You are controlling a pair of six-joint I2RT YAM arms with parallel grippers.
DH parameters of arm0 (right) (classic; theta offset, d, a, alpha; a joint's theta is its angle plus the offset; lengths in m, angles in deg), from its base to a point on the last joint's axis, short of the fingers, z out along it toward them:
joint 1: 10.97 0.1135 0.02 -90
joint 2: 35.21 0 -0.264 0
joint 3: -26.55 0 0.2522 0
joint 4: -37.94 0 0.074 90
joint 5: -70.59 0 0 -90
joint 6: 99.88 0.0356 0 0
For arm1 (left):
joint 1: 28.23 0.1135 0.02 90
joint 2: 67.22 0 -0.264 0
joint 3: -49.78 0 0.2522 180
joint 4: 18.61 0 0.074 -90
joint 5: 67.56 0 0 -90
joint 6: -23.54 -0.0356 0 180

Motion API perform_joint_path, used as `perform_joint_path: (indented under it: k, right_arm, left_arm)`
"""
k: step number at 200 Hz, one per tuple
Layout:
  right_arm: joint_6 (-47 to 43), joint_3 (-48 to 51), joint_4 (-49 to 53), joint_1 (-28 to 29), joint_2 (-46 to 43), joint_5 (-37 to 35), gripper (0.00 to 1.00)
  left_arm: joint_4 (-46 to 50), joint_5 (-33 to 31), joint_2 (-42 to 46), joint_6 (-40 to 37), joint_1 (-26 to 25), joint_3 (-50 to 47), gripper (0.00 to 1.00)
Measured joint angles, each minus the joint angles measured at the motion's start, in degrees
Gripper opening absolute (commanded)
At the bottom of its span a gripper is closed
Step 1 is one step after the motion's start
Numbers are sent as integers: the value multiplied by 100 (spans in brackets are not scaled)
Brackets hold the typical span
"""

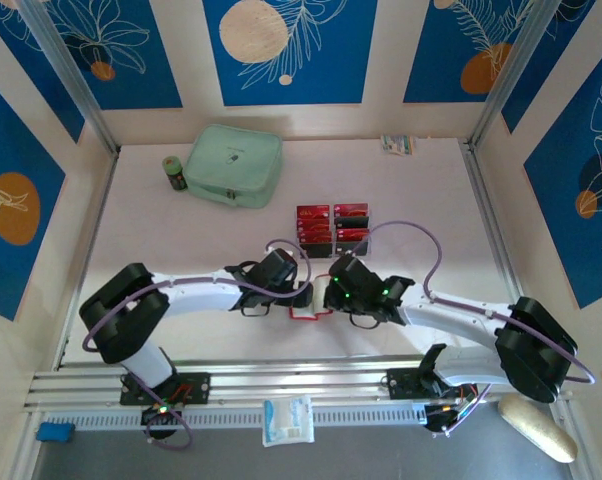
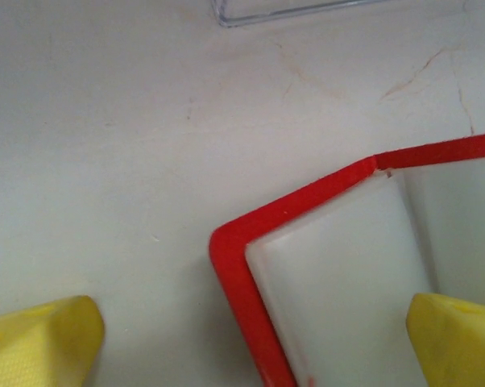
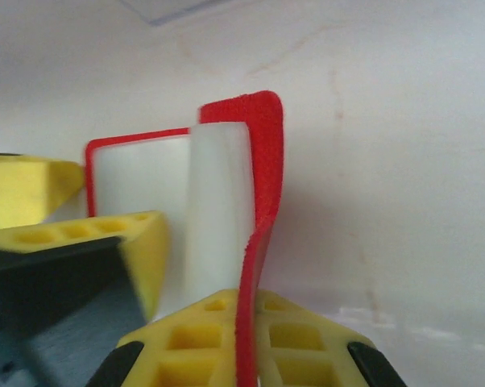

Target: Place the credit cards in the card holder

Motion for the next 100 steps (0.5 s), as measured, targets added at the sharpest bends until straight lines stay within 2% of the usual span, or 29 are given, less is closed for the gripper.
perform_joint_path:
  k: [47, 66, 88, 100]
  right_arm:
    - [61, 601, -57, -223, 22, 199, 13]
    - [52, 695, -70, -328, -79, 269, 20]
    - [11, 765, 92, -426, -380, 315, 36]
    - [-9, 778, 227, -485, -586, 328, 40]
  left_arm:
    - [140, -118, -55, -227, -52, 68, 100]
    - [160, -127, -55, -286, -61, 72, 100]
    - [179, -138, -55, -306, -63, 76, 100]
    - [188, -146, -55, -306, -70, 79, 100]
